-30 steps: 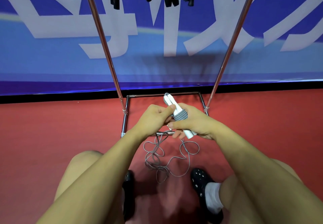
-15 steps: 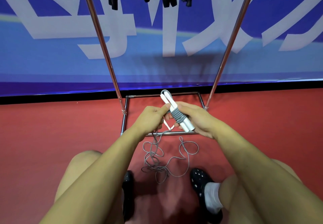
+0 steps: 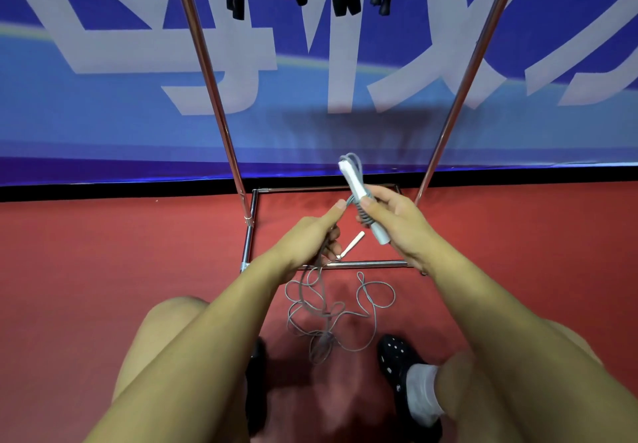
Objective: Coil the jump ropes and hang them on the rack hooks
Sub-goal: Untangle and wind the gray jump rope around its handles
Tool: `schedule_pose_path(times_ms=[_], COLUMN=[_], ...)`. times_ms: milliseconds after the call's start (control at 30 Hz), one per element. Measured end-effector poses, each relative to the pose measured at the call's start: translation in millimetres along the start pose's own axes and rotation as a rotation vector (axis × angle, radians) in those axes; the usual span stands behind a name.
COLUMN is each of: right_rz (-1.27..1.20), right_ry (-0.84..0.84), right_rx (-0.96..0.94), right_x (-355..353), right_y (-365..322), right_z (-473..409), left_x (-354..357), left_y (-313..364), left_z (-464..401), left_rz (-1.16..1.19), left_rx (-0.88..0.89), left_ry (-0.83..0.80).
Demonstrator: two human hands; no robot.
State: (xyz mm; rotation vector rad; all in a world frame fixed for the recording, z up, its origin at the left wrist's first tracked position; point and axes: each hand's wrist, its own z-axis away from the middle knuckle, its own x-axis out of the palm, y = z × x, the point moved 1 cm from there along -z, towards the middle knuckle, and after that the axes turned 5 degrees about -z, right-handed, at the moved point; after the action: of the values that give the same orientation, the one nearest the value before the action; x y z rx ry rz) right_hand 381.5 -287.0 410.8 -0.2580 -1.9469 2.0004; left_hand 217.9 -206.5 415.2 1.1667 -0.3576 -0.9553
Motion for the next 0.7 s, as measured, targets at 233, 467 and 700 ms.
schedule_pose_path(times_ms=[233,467,700], right_rz=[-0.086,-0.046,-0.028], right_ry=[0.071,0.051,0.049], right_rx=[-0.013,-0.013,-0.037], right_x=[-15,-18,-17], right_y=[-6,-4,-7], right_z=[-4,-2,-2], left_x=[-5,2,1], left_y=[-1,-7,9], left_z=[-5,-9,-2], left_rz=[-0.063,-0.117,-0.177], left_rx=[0.221,0.187,0.215], left_ry=[0.187,0.153,0.262])
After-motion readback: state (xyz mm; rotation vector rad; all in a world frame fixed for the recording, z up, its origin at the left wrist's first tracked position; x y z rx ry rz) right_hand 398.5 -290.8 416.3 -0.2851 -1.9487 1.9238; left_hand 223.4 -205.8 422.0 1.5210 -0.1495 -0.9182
